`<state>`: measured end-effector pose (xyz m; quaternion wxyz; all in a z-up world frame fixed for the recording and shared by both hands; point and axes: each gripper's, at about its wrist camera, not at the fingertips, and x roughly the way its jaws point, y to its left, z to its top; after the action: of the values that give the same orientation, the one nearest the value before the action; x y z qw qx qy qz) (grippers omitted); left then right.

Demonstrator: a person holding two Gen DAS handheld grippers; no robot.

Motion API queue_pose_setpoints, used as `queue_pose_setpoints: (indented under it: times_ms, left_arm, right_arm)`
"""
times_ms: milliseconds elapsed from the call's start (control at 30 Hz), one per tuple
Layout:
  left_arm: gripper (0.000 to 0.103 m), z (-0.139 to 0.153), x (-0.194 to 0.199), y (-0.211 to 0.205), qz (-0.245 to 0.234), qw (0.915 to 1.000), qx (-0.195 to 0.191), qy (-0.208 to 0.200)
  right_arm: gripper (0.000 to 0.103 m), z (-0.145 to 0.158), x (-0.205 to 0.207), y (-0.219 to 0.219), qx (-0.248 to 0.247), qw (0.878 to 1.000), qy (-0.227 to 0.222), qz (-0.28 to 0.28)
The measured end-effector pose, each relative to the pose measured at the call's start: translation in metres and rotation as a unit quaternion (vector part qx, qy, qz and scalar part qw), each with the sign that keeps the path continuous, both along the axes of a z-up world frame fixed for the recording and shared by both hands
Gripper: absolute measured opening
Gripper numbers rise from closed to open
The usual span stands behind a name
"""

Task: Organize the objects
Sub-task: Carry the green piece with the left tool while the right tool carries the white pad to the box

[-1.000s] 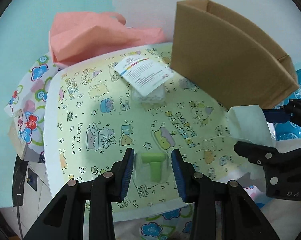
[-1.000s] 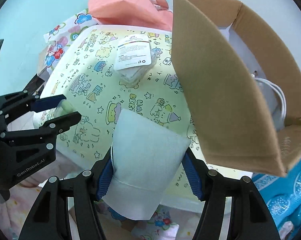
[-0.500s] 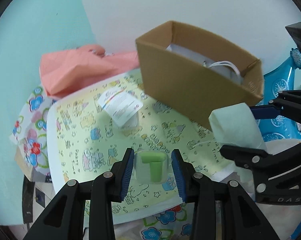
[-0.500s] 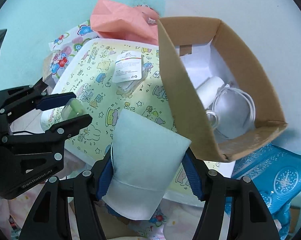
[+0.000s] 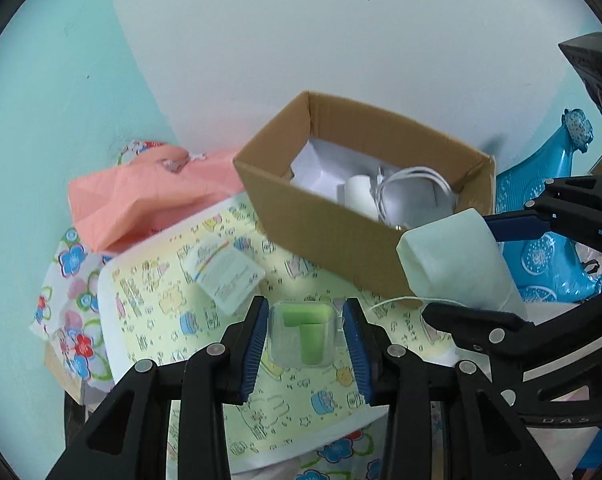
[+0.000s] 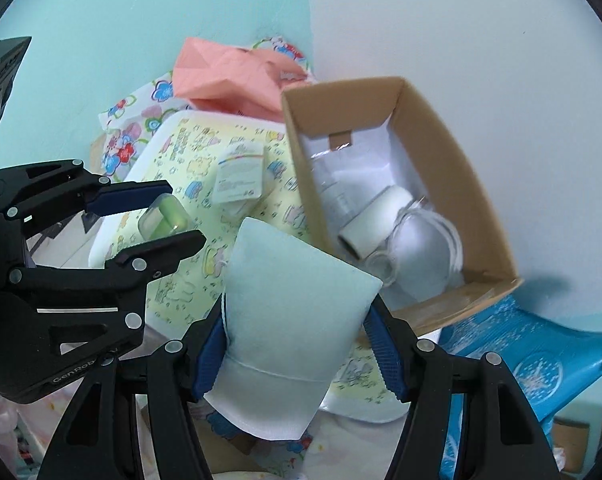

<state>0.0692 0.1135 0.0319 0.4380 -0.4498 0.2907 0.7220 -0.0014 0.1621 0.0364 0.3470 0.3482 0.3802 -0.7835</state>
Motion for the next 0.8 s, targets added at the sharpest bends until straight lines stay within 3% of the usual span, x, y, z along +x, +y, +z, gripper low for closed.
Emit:
queue_pose_setpoints:
  times_ms: [333,800]
  left_arm:
    - [0.039,0.009,-0.004,0.047,-0.021,0.9997,0.007,0.013]
    - [0.039,0.000,-0.024,0.101,-0.027,0.9992,0.027,-0.010]
  right_arm:
    - [0.067,0.024,-0.033,0.004,-0.009,1.000,0.012,-0.017]
    - [0.067,0.037,-0.084,0.014,-0.022,0.999,0.003,-0.048]
